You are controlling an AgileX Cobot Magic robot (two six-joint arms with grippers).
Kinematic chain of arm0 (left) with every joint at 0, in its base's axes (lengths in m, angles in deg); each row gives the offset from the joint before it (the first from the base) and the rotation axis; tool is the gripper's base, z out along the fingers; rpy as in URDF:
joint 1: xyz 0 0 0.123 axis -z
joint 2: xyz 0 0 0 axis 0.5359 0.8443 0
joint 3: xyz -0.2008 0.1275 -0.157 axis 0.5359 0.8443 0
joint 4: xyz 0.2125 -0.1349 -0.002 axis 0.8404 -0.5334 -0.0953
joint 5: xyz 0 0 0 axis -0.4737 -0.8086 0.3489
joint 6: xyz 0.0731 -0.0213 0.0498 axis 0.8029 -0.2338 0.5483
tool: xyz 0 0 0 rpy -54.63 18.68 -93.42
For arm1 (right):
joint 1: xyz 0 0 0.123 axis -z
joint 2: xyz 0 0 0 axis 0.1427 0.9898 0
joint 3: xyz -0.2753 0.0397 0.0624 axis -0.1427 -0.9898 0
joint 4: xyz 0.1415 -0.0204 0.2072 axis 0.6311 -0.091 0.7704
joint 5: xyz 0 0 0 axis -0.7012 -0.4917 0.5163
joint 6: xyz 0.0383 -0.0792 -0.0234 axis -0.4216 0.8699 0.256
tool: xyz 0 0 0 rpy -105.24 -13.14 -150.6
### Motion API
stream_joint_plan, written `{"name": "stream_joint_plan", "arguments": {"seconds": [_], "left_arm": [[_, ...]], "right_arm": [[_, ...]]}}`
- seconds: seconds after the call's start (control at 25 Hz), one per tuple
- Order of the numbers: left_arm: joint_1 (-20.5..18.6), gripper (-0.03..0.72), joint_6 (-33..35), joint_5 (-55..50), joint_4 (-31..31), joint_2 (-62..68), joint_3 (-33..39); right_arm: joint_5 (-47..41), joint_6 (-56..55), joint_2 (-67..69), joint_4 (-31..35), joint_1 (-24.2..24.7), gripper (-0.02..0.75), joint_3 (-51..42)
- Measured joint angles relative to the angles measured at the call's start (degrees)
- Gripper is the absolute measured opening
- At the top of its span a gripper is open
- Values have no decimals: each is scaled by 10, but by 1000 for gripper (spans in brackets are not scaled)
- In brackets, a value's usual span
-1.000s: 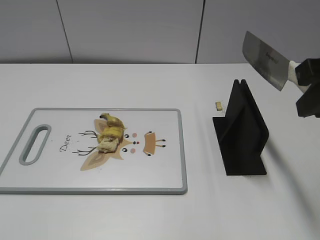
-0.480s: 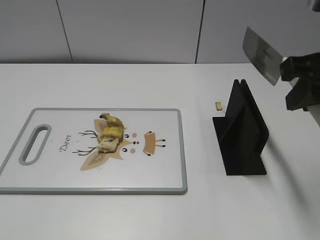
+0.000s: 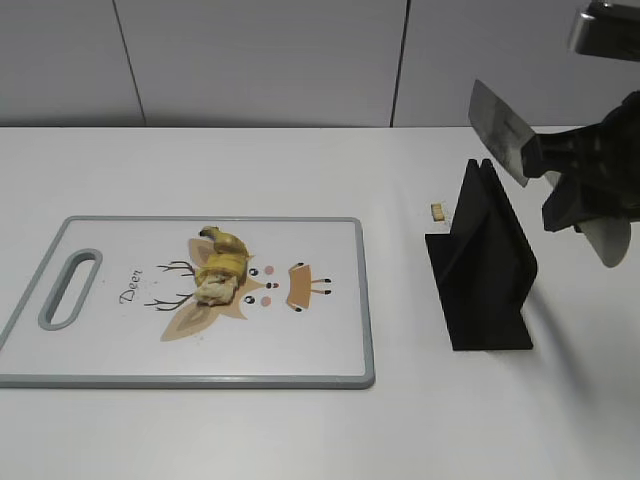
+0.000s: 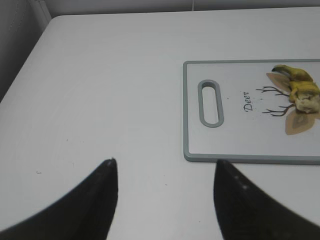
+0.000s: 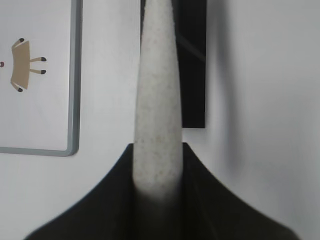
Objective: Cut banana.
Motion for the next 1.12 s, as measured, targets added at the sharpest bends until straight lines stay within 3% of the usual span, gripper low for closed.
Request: {"name": "stream_joint_plan", "arguments": {"seconds": [1.12], "left_arm": [[0, 574, 0, -1, 0, 0, 0]], "right_arm": [[-16, 0, 75, 5, 0, 172, 0]]}}
